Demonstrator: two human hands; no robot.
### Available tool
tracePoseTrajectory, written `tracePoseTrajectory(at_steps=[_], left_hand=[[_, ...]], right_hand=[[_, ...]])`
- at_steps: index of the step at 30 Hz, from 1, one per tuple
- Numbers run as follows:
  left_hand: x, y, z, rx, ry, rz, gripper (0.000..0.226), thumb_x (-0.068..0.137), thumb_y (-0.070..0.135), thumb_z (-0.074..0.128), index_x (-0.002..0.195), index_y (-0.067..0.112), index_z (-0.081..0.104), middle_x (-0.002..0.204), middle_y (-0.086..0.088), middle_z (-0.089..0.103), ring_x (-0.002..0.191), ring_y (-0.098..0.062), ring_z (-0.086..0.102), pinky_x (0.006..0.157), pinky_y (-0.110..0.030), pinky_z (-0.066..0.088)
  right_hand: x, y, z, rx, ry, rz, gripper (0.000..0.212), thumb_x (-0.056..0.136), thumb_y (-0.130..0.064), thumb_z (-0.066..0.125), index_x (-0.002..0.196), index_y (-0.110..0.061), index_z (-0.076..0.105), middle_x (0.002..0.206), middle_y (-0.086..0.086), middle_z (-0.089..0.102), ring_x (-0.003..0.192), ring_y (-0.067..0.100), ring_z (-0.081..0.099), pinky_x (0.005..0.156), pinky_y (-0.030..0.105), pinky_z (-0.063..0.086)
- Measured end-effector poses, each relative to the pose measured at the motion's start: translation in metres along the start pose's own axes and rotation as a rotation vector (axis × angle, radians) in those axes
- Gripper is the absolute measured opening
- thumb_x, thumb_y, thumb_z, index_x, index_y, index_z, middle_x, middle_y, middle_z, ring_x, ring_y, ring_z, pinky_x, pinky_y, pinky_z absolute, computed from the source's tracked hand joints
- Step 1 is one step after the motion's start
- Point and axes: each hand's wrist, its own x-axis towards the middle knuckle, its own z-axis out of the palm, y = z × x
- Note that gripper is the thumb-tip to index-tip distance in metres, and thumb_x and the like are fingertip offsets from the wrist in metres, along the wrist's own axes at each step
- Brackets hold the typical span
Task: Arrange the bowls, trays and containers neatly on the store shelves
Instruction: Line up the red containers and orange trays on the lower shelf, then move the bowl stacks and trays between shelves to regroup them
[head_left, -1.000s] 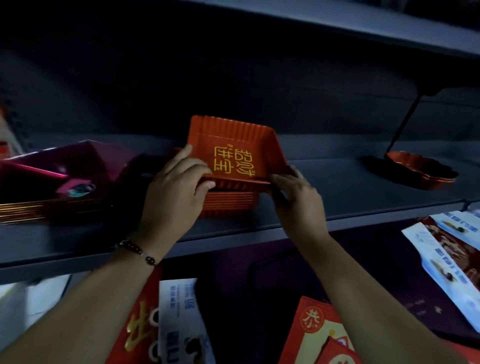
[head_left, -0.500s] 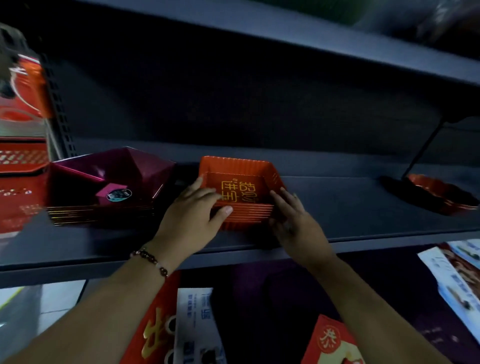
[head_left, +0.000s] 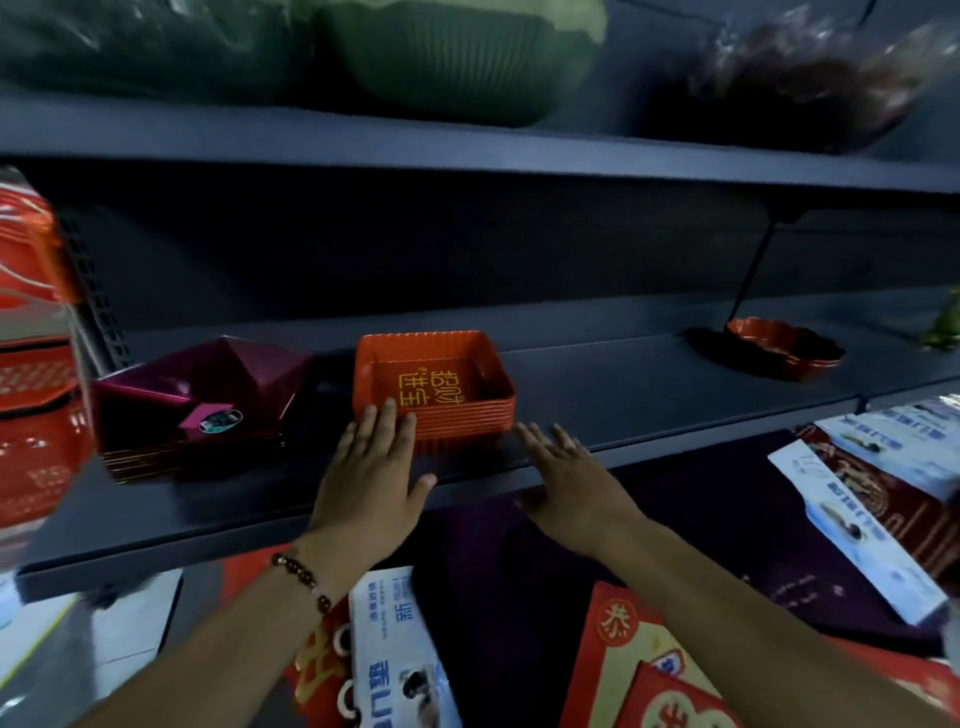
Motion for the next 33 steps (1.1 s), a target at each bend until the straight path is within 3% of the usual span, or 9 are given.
tracePoseTrajectory(at_steps=[3, 6, 11, 19, 22, 25, 28, 31, 33], left_hand=[[-0.011, 0.022, -0.033, 0.058, -0.036, 0.062, 0.073, 0.099, 0.054, 0.027, 0.153, 0.020, -0.009, 0.160, -0.001, -0.015, 0.146, -0.017, -0.015, 0.119, -0.036, -0.007], [-0.024, 0.041, -0.080, 0.178, 0.055, 0.118, 0.075, 0.095, 0.061, 0.026, 0.155, 0.021, 0.004, 0.162, 0.000, 0.001, 0.148, -0.019, -0.002, 0.120, -0.038, 0.000], [-0.027, 0.058, -0.189, 0.313, 0.196, 0.112, 0.078, 0.092, 0.067, 0.027, 0.154, 0.023, 0.010, 0.162, 0.002, 0.008, 0.148, -0.019, 0.002, 0.120, -0.040, 0.006], [0.013, 0.065, -0.331, 0.343, 0.449, 0.093, 0.076, 0.092, 0.065, 0.032, 0.153, 0.025, 0.013, 0.161, 0.000, 0.011, 0.148, -0.019, 0.011, 0.117, -0.034, 0.013], [0.044, 0.071, -0.353, 0.316, 0.480, 0.086, 0.076, 0.092, 0.064, 0.035, 0.154, 0.026, 0.009, 0.162, -0.004, 0.009, 0.147, -0.022, 0.016, 0.115, -0.036, 0.020], [0.075, 0.076, -0.360, 0.084, 0.458, 0.014, 0.079, 0.091, 0.065, 0.036, 0.154, 0.029, 0.004, 0.161, -0.001, 0.011, 0.144, -0.023, 0.024, 0.111, -0.039, 0.028], [0.100, 0.076, -0.358, -0.419, 0.370, -0.082, 0.087, 0.088, 0.071, 0.035, 0.154, 0.027, -0.001, 0.157, 0.006, 0.024, 0.138, -0.025, 0.036, 0.108, -0.041, 0.035], [0.121, 0.072, -0.354, -0.962, 0.237, -0.249, 0.090, 0.081, 0.080, 0.038, 0.151, 0.029, 0.016, 0.147, 0.009, 0.038, 0.124, -0.027, 0.047, 0.088, -0.041, 0.049], [0.132, 0.071, -0.354, -1.137, 0.151, -0.344, 0.089, 0.075, 0.085, 0.037, 0.145, 0.030, 0.033, 0.147, -0.003, 0.042, 0.127, -0.035, 0.044, 0.086, -0.049, 0.047]], right_hand=[[-0.030, 0.003, -0.025, 0.000, -0.035, -0.021, 0.076, 0.096, -0.042, 0.047, 0.153, -0.026, 0.001, 0.162, 0.002, -0.002, 0.148, 0.020, -0.006, 0.119, 0.032, -0.002], [-0.049, -0.010, -0.074, -0.012, 0.014, -0.084, 0.069, 0.095, -0.039, 0.049, 0.153, -0.026, 0.012, 0.161, 0.004, 0.008, 0.148, 0.023, 0.000, 0.118, 0.032, 0.000], [-0.056, -0.050, -0.179, 0.112, 0.085, -0.171, 0.068, 0.095, -0.045, 0.051, 0.151, -0.036, 0.014, 0.161, -0.010, 0.007, 0.147, 0.012, -0.005, 0.117, 0.030, 0.004], [-0.025, -0.073, -0.321, 0.135, 0.472, -0.225, 0.063, 0.091, -0.042, 0.058, 0.147, -0.033, 0.031, 0.155, -0.003, 0.030, 0.144, 0.016, 0.021, 0.112, 0.025, 0.020], [0.006, -0.063, -0.352, 0.457, 0.532, -0.131, 0.066, 0.092, -0.039, 0.059, 0.149, -0.027, 0.030, 0.154, -0.001, 0.032, 0.140, 0.019, 0.032, 0.105, 0.027, 0.029], [0.033, -0.057, -0.375, 1.118, 0.351, 0.058, 0.072, 0.092, -0.053, 0.052, 0.151, -0.029, 0.021, 0.159, 0.000, 0.019, 0.143, 0.030, 0.024, 0.109, 0.050, 0.030], [0.068, -0.046, -0.386, 1.431, 0.208, 0.201, 0.081, 0.085, -0.065, 0.052, 0.150, -0.026, 0.024, 0.159, 0.005, 0.020, 0.142, 0.037, 0.024, 0.105, 0.062, 0.028], [0.097, -0.044, -0.389, 1.630, 0.004, 0.253, 0.077, 0.075, -0.073, 0.056, 0.123, -0.013, 0.058, 0.121, 0.017, 0.061, 0.105, 0.041, 0.059, 0.090, 0.066, 0.042], [0.109, -0.045, -0.387, 1.659, -0.052, 0.291, 0.066, 0.080, -0.070, 0.053, 0.097, -0.007, 0.063, 0.095, 0.019, 0.065, 0.092, 0.039, 0.061, 0.082, 0.062, 0.043]])
